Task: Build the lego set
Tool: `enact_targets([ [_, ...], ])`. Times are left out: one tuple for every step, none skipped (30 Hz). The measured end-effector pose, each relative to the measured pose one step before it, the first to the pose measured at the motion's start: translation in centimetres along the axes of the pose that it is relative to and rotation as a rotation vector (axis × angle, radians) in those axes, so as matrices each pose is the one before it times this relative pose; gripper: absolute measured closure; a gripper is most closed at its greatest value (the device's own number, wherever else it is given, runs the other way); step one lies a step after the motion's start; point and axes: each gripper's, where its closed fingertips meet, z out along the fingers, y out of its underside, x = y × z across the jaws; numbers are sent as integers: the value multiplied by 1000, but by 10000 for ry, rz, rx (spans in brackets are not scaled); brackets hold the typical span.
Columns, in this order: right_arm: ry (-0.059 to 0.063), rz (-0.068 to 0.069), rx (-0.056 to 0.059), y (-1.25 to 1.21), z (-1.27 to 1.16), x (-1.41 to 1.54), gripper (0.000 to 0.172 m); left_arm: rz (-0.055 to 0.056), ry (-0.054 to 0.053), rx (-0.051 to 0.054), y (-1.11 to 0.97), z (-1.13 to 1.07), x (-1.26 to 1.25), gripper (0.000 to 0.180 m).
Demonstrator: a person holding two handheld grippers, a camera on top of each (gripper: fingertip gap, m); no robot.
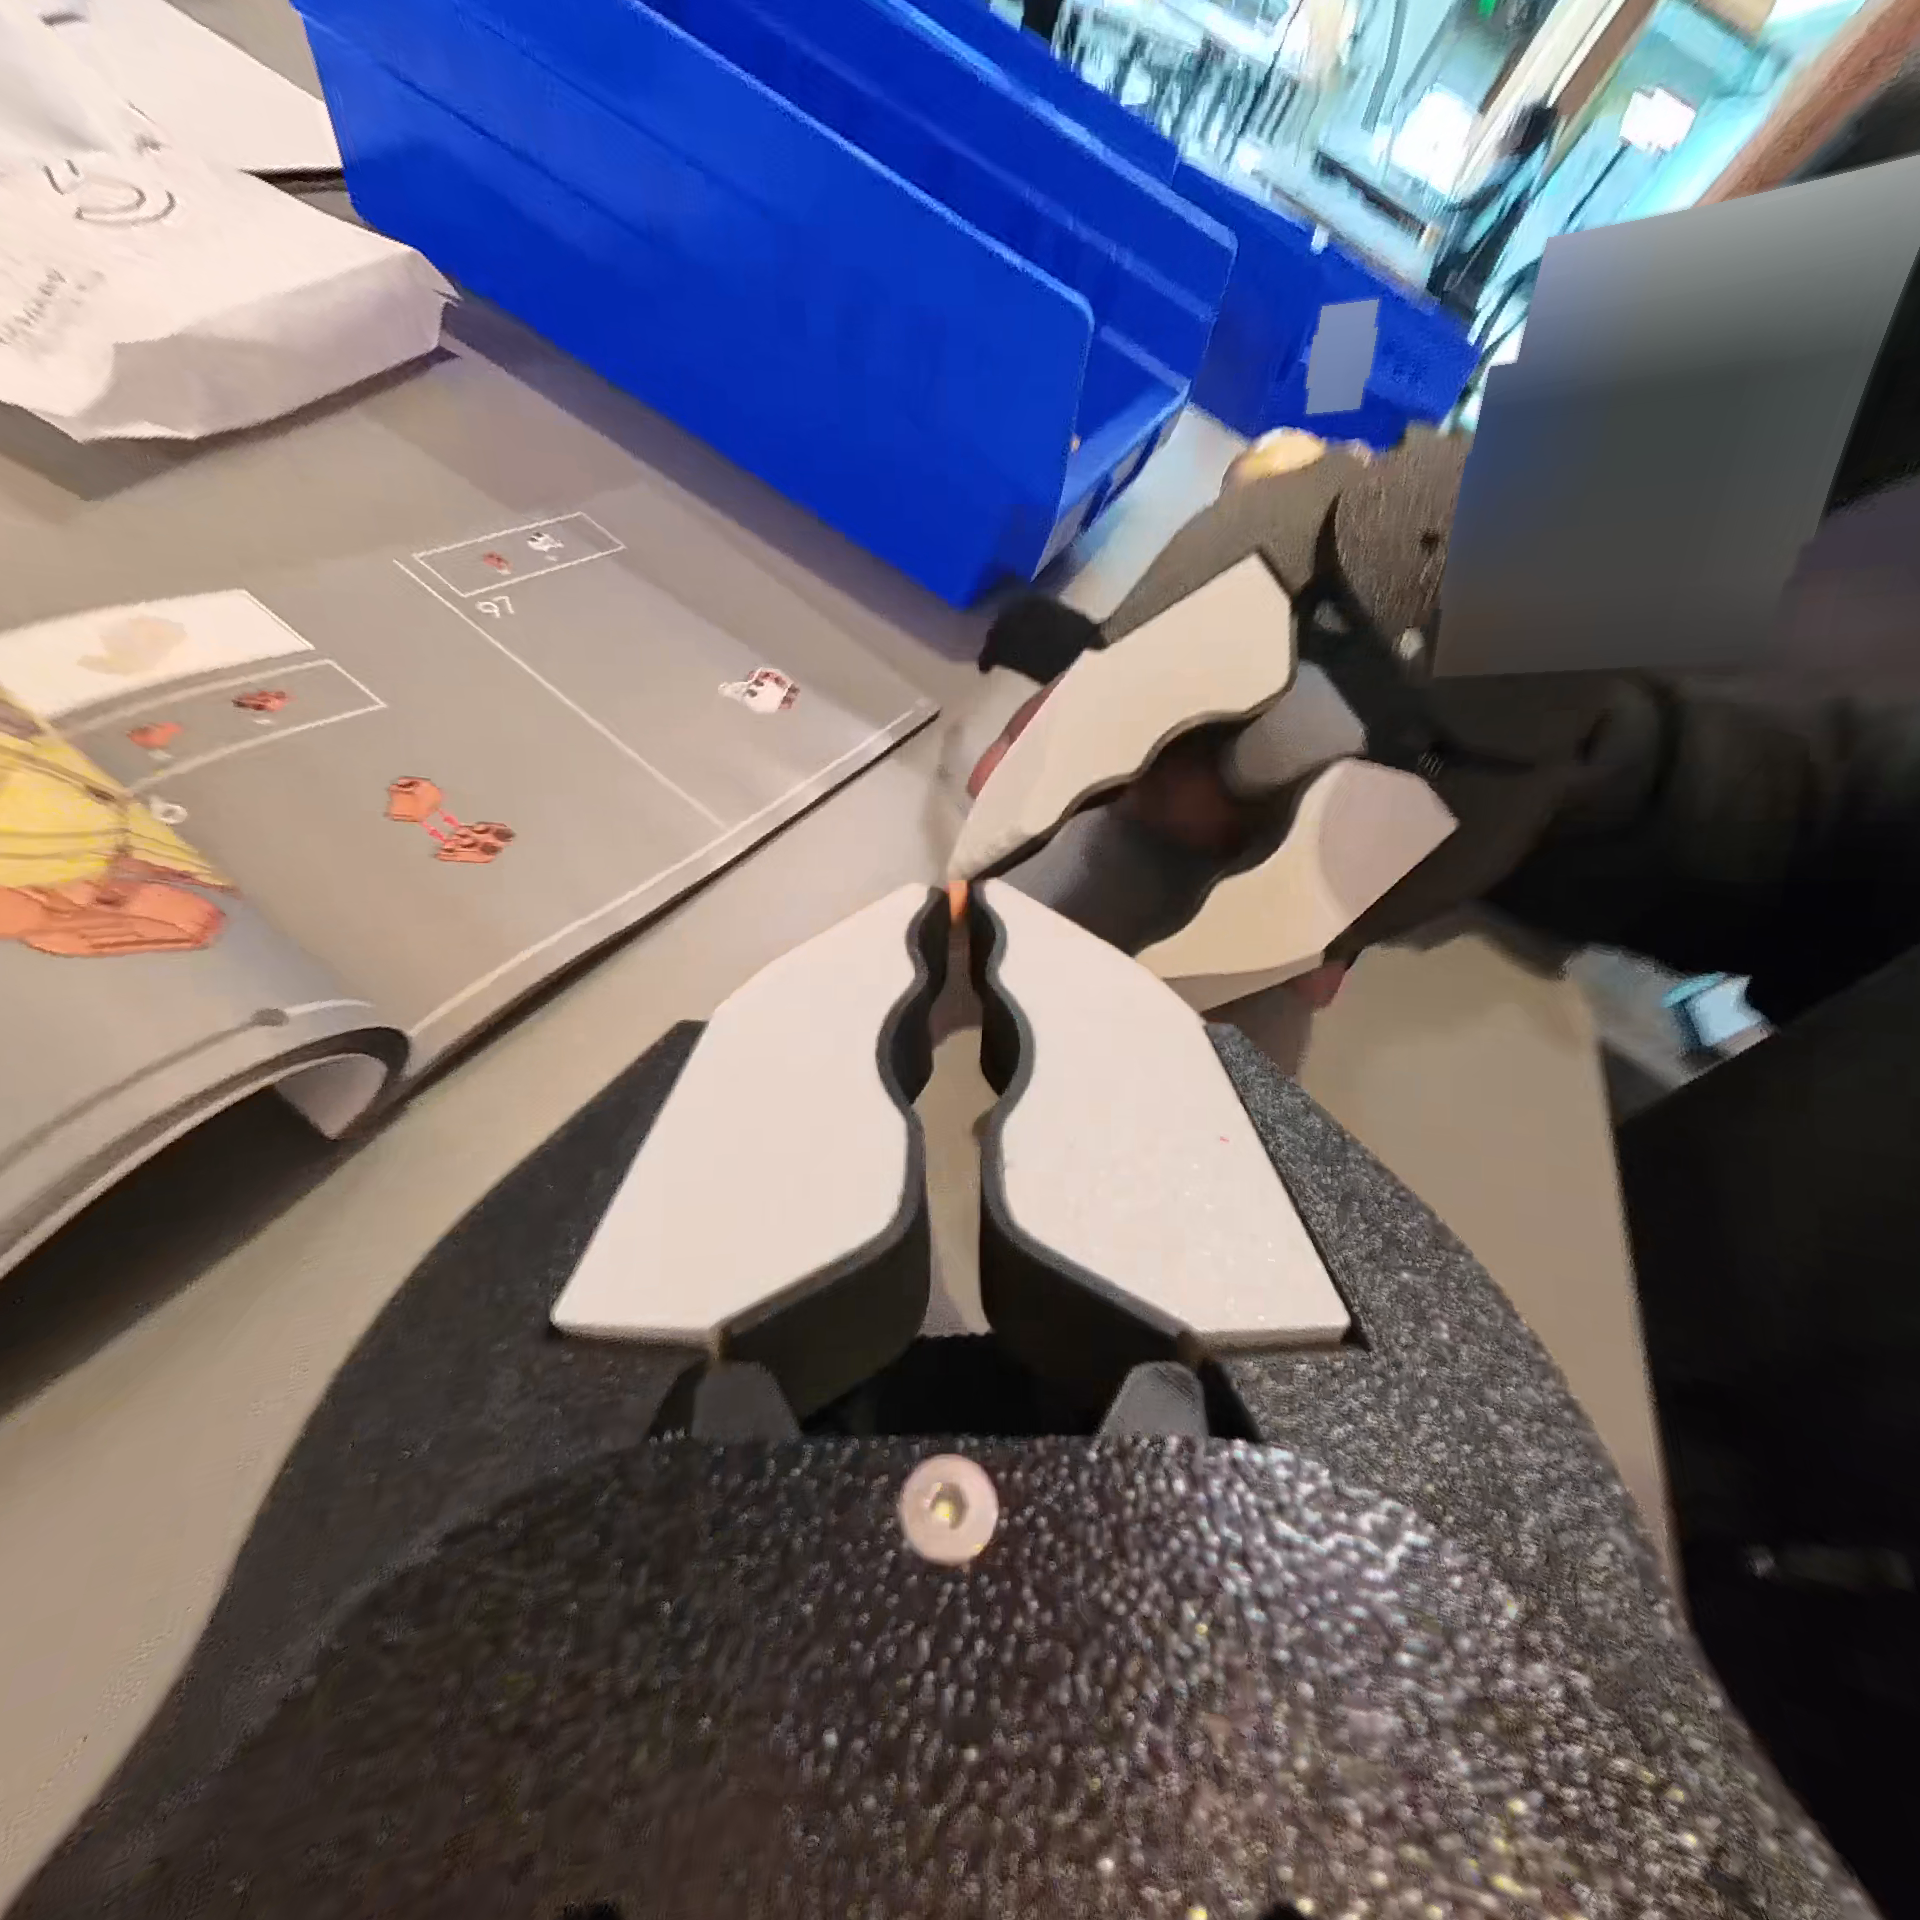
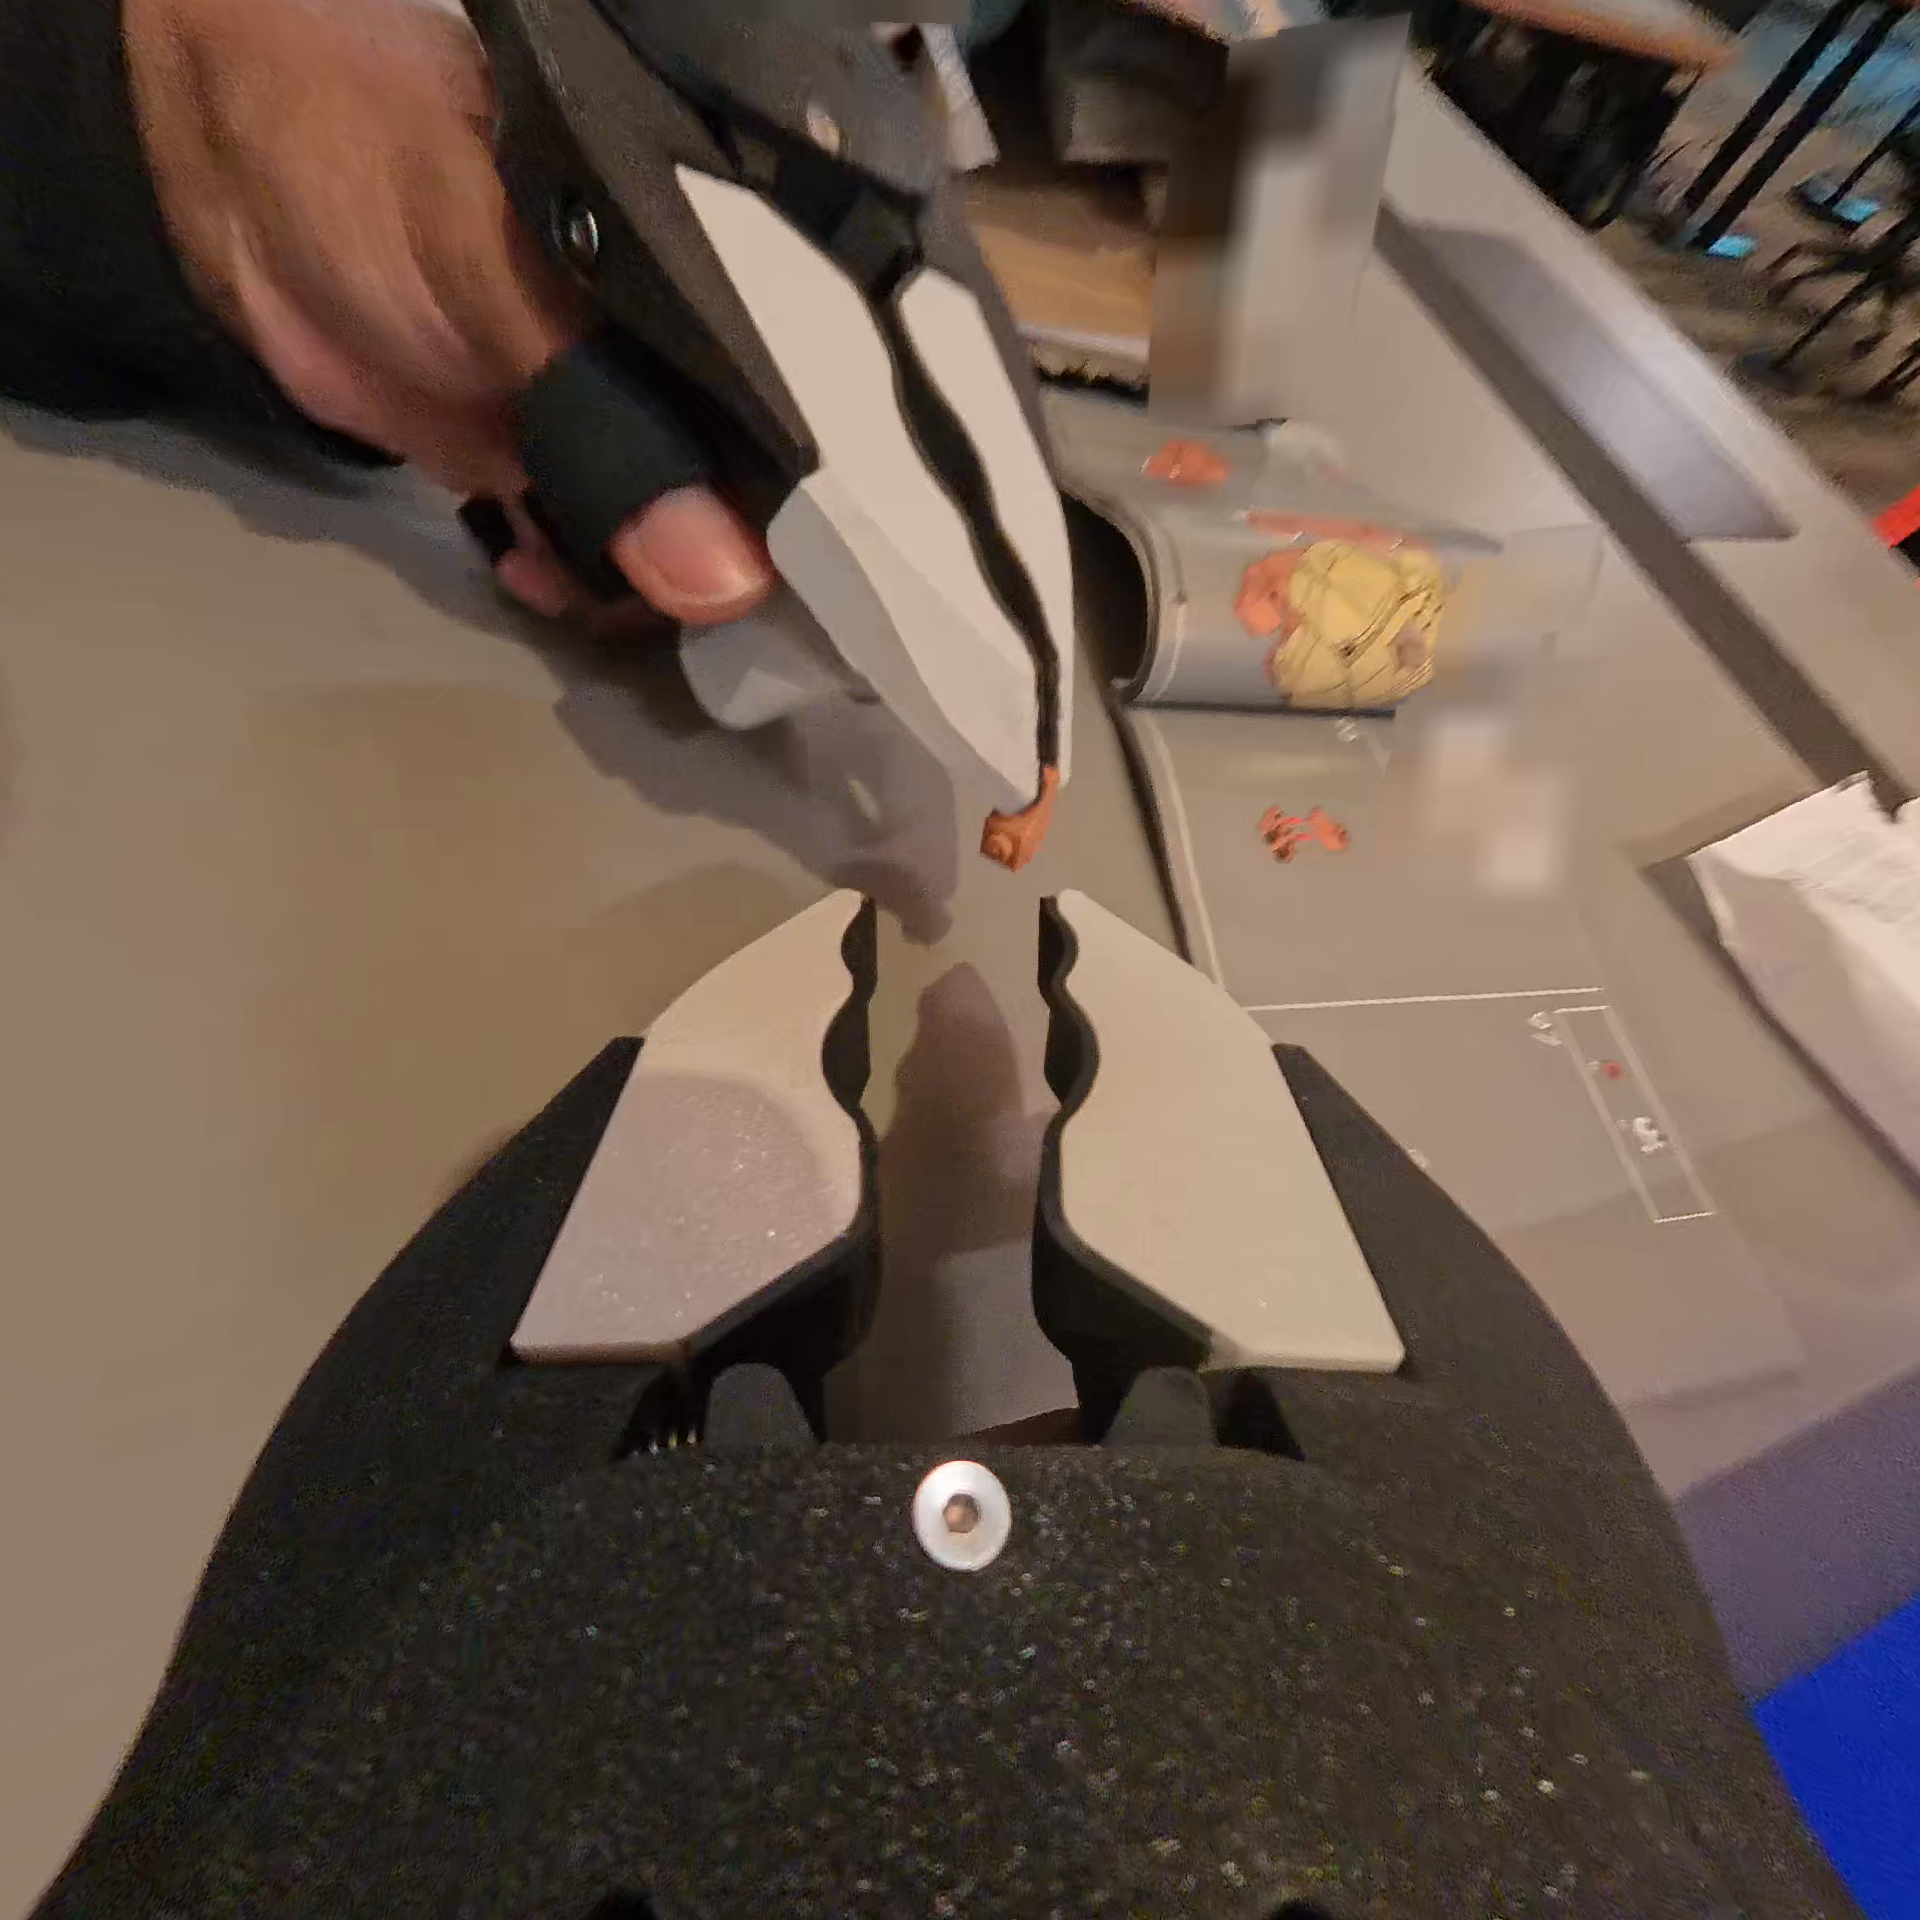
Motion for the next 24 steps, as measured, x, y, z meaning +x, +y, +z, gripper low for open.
enact_targets([
  [177,-59,223,-360,-31,147,143,-420,166,187,-161,102,275,178],
  [155,-50,174,-281,-26,134,144,-346,143,149,-106,104,241,178],
  [241,-54,138,-226,-43,270,145,-252,77,159,-119,54,146,177],
  [243,-66,143,-226,-81,289,150,-158,42,78,-36,54,95,177],
  [55,-87,104,-174,-78,42,155,-108,63,58,-23,24,118,177],
  [68,-82,60,-104,-98,84,160,-74,127,35,-2,23,191,177],
  [9,-111,28,-23,-74,39,161,-53,63,22,3,2,66,177],
  [-53,-71,25,-16,-68,-49,161,-28,114,-41,37,-11,111,177],
  [-115,-88,14,-9,-95,-96,161,-19,212,-70,56,-44,218,177],
  [-117,-145,14,-9,-142,-84,162,13,281,-85,52,-107,284,174],
  [-180,-193,-62,102,-157,-145,162,47,279,-110,64,-176,258,173],
  [-279,-247,-109,209,-152,-283,162,62,234,-73,-11,-223,191,172],
  [-231,-291,-20,107,-184,-282,162,65,254,-92,9,-206,241,170],
  [-284,-330,60,-27,-200,-431,162,58,259,-175,124,-164,251,169],
  [-444,-353,91,-120,-198,-706,162,39,251,-247,277,-101,247,167],
  [-330,-390,161,-283,-182,-643,162,-7,288,-270,362,-39,298,165],
  [-250,-397,195,-379,-143,-574,162,-102,324,-240,369,37,346,164],
  [-230,-353,171,-391,-83,-572,162,-182,392,-198,359,114,442,164],
  [-192,-322,153,-368,-51,-520,162,-221,443,-168,332,172,519,164],
  [-92,-298,131,-325,-1,-382,162,-222,422,-180,365,222,519,164],
  [-69,-253,95,-245,25,-302,162,-181,351,-246,452,276,441,164],
  [-51,-186,50,-155,28,-229,162,-99,253,-279,412,256,354,162],
  [-18,-134,44,-107,15,-139,162,-11,136,-196,294,200,256,161],
  [-7,-82,39,-90,-4,-76,162,18,76,-125,198,154,171,160],
])
